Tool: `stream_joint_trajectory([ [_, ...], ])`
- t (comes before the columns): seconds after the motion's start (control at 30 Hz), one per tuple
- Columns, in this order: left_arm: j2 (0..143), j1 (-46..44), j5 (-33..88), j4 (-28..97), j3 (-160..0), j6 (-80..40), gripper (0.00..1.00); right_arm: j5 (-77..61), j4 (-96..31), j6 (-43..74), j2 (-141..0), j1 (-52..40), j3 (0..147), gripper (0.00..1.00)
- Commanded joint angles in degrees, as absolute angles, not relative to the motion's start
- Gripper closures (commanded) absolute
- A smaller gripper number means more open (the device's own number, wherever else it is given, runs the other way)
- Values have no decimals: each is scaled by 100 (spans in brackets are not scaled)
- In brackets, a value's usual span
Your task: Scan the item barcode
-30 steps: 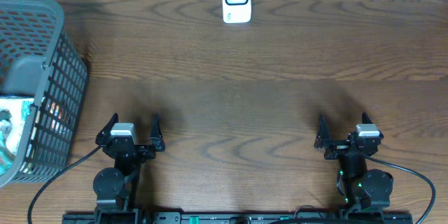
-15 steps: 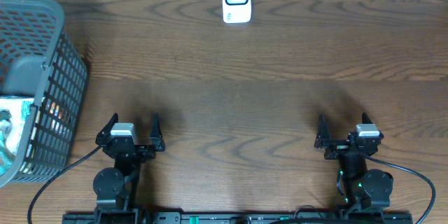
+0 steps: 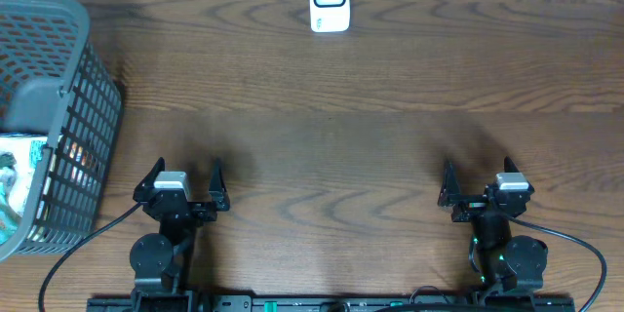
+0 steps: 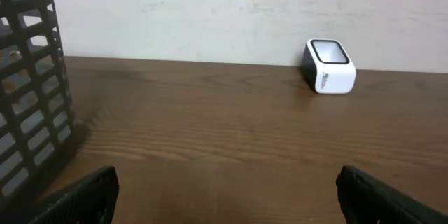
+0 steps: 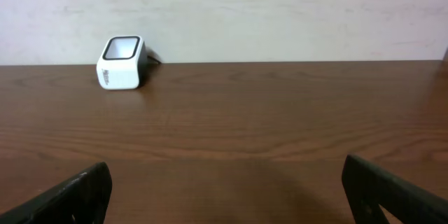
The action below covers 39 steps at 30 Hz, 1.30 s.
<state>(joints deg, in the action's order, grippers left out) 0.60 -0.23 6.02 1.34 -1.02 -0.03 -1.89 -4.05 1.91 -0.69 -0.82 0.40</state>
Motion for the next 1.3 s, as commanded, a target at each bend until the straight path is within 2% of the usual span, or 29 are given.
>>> stream_joint_trajectory([
  [0.0, 23, -45, 681, 362, -23, -27, 2, -165, -429, 231, -64, -43, 32, 1],
  [0.93, 23, -45, 692, 338, -23, -45, 2, -165, -429, 231, -64, -43, 32, 1],
  [1.0, 23, -51, 1304, 27, -27, -582, 2, -165, -429, 231, -64, -43, 32, 1],
  [1.13, 23, -58, 3489, -30, -27, -2121, 2, -165, -429, 231, -64, -43, 32, 1],
  [1.27, 23, -58, 3691, -104, -27, -2486, 3, -165, -429, 231, -64, -43, 32, 1],
])
